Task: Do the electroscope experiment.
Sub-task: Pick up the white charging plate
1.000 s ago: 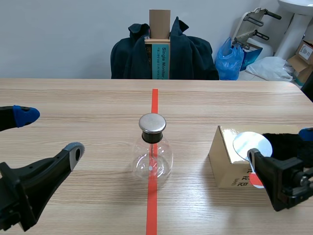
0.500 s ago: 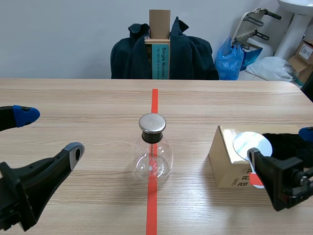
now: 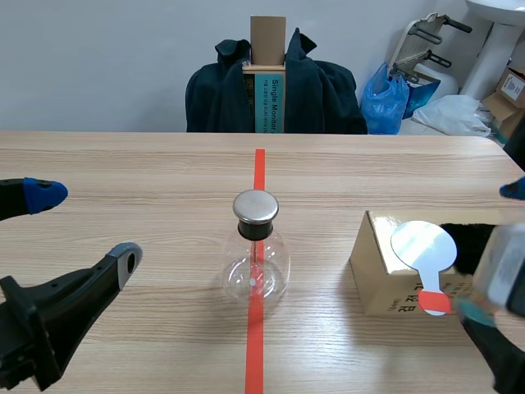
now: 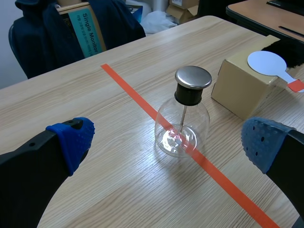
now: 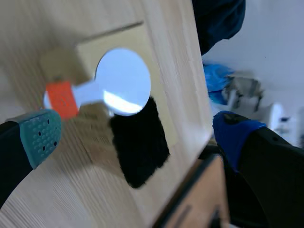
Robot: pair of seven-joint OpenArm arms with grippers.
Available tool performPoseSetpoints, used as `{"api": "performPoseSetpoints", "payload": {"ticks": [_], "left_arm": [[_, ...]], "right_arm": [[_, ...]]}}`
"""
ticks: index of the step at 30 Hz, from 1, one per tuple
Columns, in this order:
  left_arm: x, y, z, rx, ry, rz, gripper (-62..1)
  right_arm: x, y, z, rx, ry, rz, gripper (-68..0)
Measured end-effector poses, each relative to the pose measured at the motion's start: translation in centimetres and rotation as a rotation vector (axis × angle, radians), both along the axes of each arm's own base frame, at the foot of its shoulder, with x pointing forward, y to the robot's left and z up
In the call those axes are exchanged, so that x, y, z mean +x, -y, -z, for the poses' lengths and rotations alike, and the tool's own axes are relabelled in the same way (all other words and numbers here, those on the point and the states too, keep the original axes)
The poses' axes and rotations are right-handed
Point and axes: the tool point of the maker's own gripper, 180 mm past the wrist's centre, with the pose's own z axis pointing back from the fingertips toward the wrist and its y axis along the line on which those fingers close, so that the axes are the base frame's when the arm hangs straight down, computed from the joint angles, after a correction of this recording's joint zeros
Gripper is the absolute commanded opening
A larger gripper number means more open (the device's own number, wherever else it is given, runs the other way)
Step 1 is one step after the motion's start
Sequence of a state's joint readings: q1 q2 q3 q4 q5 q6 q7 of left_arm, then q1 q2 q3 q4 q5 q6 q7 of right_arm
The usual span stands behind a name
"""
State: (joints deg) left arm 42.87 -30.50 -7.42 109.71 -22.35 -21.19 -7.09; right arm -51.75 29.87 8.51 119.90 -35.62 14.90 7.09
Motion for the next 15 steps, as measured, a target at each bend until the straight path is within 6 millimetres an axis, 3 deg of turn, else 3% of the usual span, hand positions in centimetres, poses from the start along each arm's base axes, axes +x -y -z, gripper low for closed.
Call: {"api": "performPoseSetpoints", "payload": {"ticks": [3, 8, 12, 15], "left_arm": [[0.0, 0.0, 0.0, 0.000, 0.000, 0.000, 1.4], [-0.1, 0.0, 0.2, 0.022, 0.003, 0.007, 1.4], [-0.1, 0.0, 0.2, 0.021, 0.003, 0.007, 1.4], [-0.1, 0.0, 0.2, 0.021, 0.004, 0.007, 1.4]], "right_arm": [[-0.9, 1.5, 0.3, -0.193, 0.086, -0.045, -0.6], [-1.0, 3.6, 0.0, -0.279, 0.313, -0.064, -0.6], [-0.9, 5.8, 3.0, -0.362, 0.299, -0.098, -0.6], [-0.2, 6.1, 5.0, -0.388, 0.278, -0.117, -0.6]]}}
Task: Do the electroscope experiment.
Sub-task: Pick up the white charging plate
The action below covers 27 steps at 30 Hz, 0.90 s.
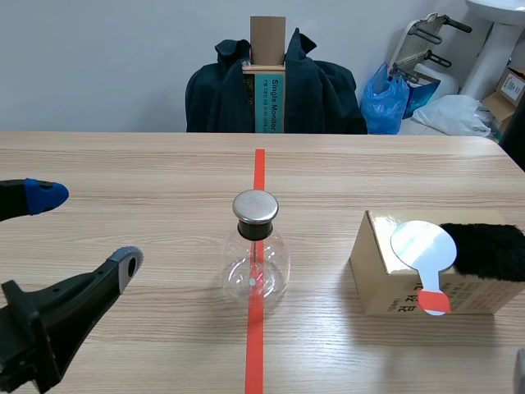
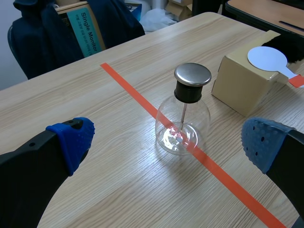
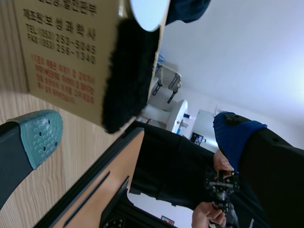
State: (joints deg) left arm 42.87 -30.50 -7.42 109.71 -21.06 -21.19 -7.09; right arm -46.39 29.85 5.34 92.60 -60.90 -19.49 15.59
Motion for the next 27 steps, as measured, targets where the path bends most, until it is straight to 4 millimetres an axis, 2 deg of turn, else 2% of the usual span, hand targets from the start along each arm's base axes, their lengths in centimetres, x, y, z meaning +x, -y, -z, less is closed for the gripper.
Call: {"api": "performPoseSetpoints", "payload": {"ticks": [5, 9, 17, 27], "left_arm": [[0.0, 0.0, 0.0, 0.000, 0.000, 0.000, 1.4], [0.0, 0.0, 0.0, 0.000, 0.000, 0.000, 1.4], [0.0, 0.0, 0.0, 0.000, 0.000, 0.000, 1.4], [0.0, 0.0, 0.0, 0.000, 0.000, 0.000, 1.4]], "right_arm": [[1.1, -3.1, 1.0, 0.055, 0.049, -0.057, -0.6], [1.5, -5.3, 0.7, 0.106, 0.121, -0.039, -0.6], [0.5, -7.2, 2.0, 0.107, 0.112, 0.071, -0.6], [0.5, -8.6, 2.3, 0.126, 0.110, 0.082, -1.2]]}}
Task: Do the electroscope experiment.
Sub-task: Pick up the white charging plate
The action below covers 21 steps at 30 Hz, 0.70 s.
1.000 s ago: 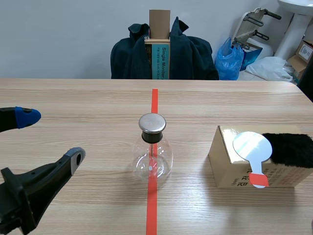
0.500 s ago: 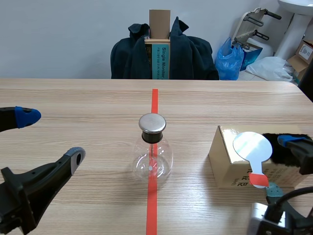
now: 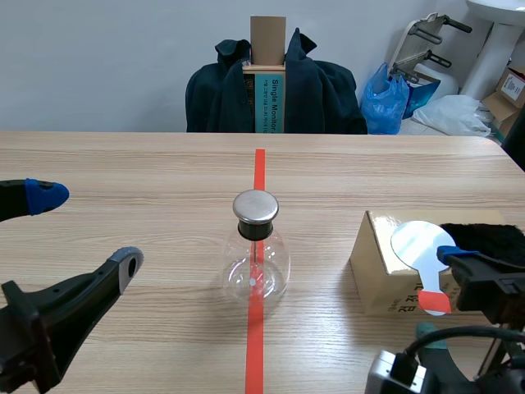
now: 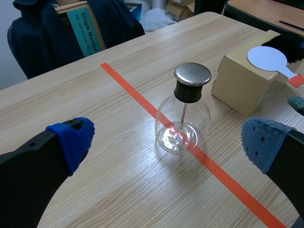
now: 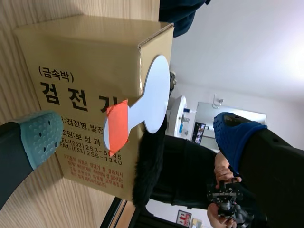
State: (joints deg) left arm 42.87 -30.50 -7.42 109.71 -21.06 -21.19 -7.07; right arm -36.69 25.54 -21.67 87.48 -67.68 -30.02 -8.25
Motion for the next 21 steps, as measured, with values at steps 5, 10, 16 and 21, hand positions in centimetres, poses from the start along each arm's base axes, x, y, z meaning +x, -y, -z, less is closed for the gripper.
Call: {"api": "performPoseSetpoints", "payload": {"ticks": [5, 10, 16, 21], "left_arm": [[0.00, 0.00, 0.00, 0.000, 0.000, 0.000, 1.4], [0.00, 0.00, 0.00, 0.000, 0.000, 0.000, 1.4], [0.00, 0.00, 0.00, 0.000, 0.000, 0.000, 1.4], [0.00, 0.00, 0.00, 0.000, 0.000, 0.000, 1.4]], "right_arm": [[0.07, 0.27, -0.03, -0.005, 0.002, 0.010, -1.6], [0.08, 0.33, -0.05, -0.013, 0.004, 0.012, -21.8], [0.10, 0.40, -0.08, -0.020, 0.007, 0.013, -52.8], [0.12, 0.43, -0.12, -0.024, 0.009, 0.011, -66.7]]}}
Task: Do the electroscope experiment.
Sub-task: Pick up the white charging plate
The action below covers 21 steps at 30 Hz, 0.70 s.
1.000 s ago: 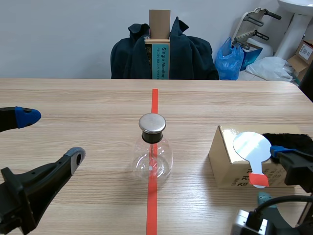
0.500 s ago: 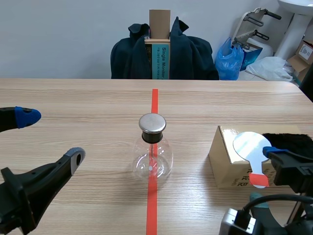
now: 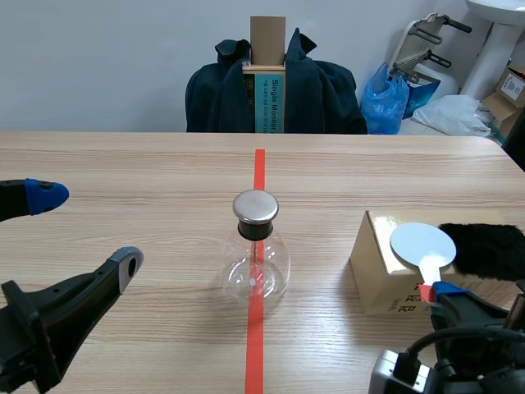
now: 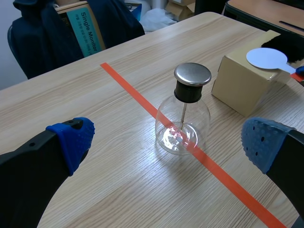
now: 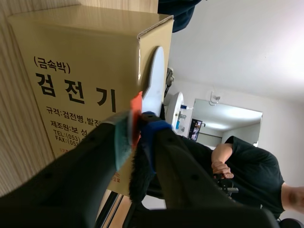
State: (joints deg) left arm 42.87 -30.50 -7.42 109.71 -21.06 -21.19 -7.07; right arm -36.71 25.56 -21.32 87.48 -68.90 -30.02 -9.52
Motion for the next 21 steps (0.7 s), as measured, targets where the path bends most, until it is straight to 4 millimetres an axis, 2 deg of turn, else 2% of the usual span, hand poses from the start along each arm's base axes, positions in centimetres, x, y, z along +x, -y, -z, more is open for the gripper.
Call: {"api": "performPoseSetpoints", "payload": {"ticks": [10, 15, 21], "left_arm": [[0.0, 0.0, 0.0, 0.000, 0.000, 0.000, 1.4], [0.0, 0.0, 0.0, 0.000, 0.000, 0.000, 1.4], [0.0, 0.0, 0.0, 0.000, 0.000, 0.000, 1.4]], "right_arm": [[0.3, 0.7, -0.3, -0.013, 0.016, 0.012, -66.7], [1.2, 1.4, -3.8, 0.017, 0.199, 0.022, -66.7], [2.7, 5.4, -6.7, -0.068, 0.304, 0.088, -66.7]]}}
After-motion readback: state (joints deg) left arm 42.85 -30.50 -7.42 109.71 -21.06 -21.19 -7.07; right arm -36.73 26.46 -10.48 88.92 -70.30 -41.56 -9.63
